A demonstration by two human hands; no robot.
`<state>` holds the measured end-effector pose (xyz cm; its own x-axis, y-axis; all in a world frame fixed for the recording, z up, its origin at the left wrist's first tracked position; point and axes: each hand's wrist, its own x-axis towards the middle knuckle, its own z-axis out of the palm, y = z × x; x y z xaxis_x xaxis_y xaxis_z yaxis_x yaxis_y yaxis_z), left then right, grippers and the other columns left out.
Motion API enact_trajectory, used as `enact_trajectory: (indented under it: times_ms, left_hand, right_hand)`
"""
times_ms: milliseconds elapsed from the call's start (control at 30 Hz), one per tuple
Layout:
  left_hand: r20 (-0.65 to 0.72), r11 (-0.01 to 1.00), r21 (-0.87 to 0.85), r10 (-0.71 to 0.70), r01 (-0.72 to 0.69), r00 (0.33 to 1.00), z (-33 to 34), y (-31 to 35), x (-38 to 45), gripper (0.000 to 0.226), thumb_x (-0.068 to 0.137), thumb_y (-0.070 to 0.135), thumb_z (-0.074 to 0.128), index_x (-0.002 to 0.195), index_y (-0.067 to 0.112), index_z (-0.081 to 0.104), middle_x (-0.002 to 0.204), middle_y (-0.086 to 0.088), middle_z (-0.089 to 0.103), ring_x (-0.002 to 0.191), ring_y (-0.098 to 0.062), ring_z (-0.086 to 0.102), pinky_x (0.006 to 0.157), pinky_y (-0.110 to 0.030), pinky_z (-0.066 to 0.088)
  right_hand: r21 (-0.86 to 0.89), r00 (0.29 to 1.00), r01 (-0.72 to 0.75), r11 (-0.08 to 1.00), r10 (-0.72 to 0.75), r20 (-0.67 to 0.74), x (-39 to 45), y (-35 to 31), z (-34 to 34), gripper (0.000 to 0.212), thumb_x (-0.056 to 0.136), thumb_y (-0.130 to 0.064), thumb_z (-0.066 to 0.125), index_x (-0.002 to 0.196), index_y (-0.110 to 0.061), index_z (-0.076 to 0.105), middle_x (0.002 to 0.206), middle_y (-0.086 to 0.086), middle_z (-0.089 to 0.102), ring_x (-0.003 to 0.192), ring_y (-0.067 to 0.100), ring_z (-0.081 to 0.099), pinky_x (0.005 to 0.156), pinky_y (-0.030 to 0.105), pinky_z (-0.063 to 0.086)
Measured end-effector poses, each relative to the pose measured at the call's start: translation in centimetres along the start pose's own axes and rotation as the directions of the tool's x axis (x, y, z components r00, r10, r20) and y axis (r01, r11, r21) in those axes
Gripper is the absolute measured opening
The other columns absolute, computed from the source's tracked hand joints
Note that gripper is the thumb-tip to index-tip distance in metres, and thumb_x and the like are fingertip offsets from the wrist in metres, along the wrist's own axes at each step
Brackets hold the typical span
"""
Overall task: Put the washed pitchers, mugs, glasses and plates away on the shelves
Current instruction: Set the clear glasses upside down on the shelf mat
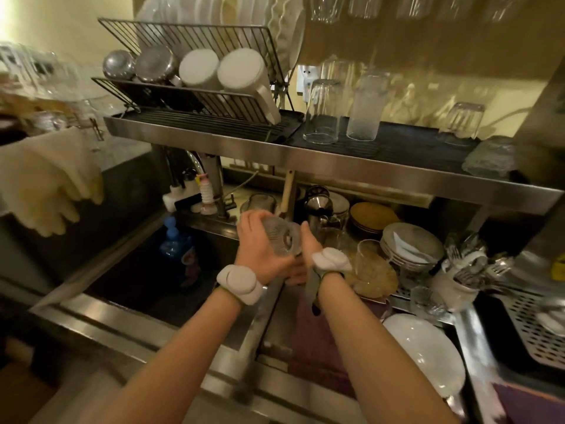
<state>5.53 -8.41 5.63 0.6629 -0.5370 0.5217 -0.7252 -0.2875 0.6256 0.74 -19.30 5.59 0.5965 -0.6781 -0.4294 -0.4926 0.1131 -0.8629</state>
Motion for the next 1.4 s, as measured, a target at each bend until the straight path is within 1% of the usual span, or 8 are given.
enact_trajectory:
  times_ms: [100,200,300,533,700,800,1167,1400]
  left_hand:
    - [-0.044,0.997,0.035,0.064,-0.062,0.997,-0.5,1.4,-1.8,0.083,0.055,0.040,0.084,0.114,-0.002,0.044,0.114,-0.016,0.040,0.111,-0.028,0.039,0.096,-0.036,0.040]
    - [-0.079,0.998,0.035,0.059,-0.056,0.995,-0.3,2.3,-3.2,0.078,0.058,0.033,0.085,0.113,-0.004,0.044,0.113,-0.017,0.040,0.109,-0.030,0.041,0.093,-0.037,0.043]
    - [-0.037,1.000,0.022,0.000,0.000,0.999,0.3,3.1,-4.4,0.084,0.060,0.037,0.083,0.120,-0.003,0.040,0.120,-0.016,0.037,0.112,-0.029,0.041,0.095,-0.037,0.043]
    - [0.020,0.990,0.022,-0.142,0.142,0.990,2.1,5.8,-5.6,0.091,0.059,0.048,0.080,0.129,0.005,0.041,0.125,-0.011,0.047,0.120,-0.026,0.040,0.104,-0.038,0.034]
    - [0.011,0.977,-0.128,-0.168,0.168,0.986,3.0,8.5,-5.1,0.079,0.065,0.039,0.078,0.127,0.005,0.041,0.123,-0.012,0.048,0.116,-0.028,0.047,0.096,-0.040,0.043]
    - [-0.001,0.973,-0.176,-0.154,0.152,0.988,2.7,9.7,-4.3,0.080,0.063,0.041,0.080,0.125,0.007,0.042,0.121,-0.009,0.049,0.111,-0.023,0.050,0.090,-0.030,0.044]
    - [-0.154,0.957,-0.288,-0.059,0.012,0.986,0.4,14.3,2.2,0.067,0.071,0.033,0.073,0.126,0.008,0.043,0.120,-0.007,0.054,0.106,-0.020,0.055,0.078,-0.022,0.040]
    - [-0.042,0.934,-0.358,-0.004,-0.011,0.999,0.7,16.0,6.8,0.083,0.070,0.030,0.076,0.136,0.007,0.033,0.133,-0.009,0.043,0.121,-0.023,0.046,0.095,-0.026,0.041]
  right_hand:
    - [0.340,0.996,0.029,0.940,-0.056,0.067,-1.1,0.5,-0.2,0.078,0.083,-0.065,0.044,0.133,-0.004,0.046,0.135,0.019,0.050,0.125,0.036,0.049,0.104,0.046,0.042]
    - [0.413,1.000,0.002,0.911,-0.007,0.011,-2.4,0.3,-0.9,0.098,0.066,-0.067,0.062,0.137,-0.003,0.039,0.135,0.018,0.050,0.120,0.037,0.052,0.103,0.047,0.043]
    - [0.263,0.983,0.059,0.963,-0.010,-0.183,-3.9,0.3,-2.1,0.114,0.059,-0.071,0.063,0.142,-0.003,0.025,0.138,0.018,0.044,0.123,0.035,0.047,0.106,0.046,0.038]
    - [0.110,0.827,0.459,0.882,-0.378,-0.416,-8.3,0.4,-5.1,0.085,0.065,-0.040,0.081,0.126,-0.006,0.031,0.124,0.014,0.053,0.110,0.029,0.056,0.096,0.041,0.049]
    - [-0.200,0.694,0.549,0.811,-0.576,-0.432,-10.7,-0.4,-6.8,0.086,0.064,-0.047,0.079,0.129,-0.017,0.031,0.132,0.006,0.044,0.112,0.025,0.053,0.089,0.035,0.048]
    - [-0.306,0.623,0.590,0.747,-0.663,-0.415,-11.6,-1.2,-7.7,0.087,0.069,-0.050,0.073,0.136,-0.021,0.026,0.139,0.003,0.036,0.117,0.025,0.049,0.083,0.029,0.041]
    - [-0.201,0.569,0.719,0.665,-0.730,-0.379,-12.5,-6.4,-10.6,0.084,0.067,-0.035,0.080,0.133,-0.017,0.030,0.132,0.003,0.050,0.120,0.018,0.052,0.099,0.033,0.047]
    - [-0.212,0.534,0.722,0.659,-0.725,-0.436,-10.6,-10.1,-13.0,0.089,0.063,-0.036,0.083,0.133,-0.020,0.031,0.123,0.000,0.051,0.113,0.015,0.049,0.087,0.020,0.038]
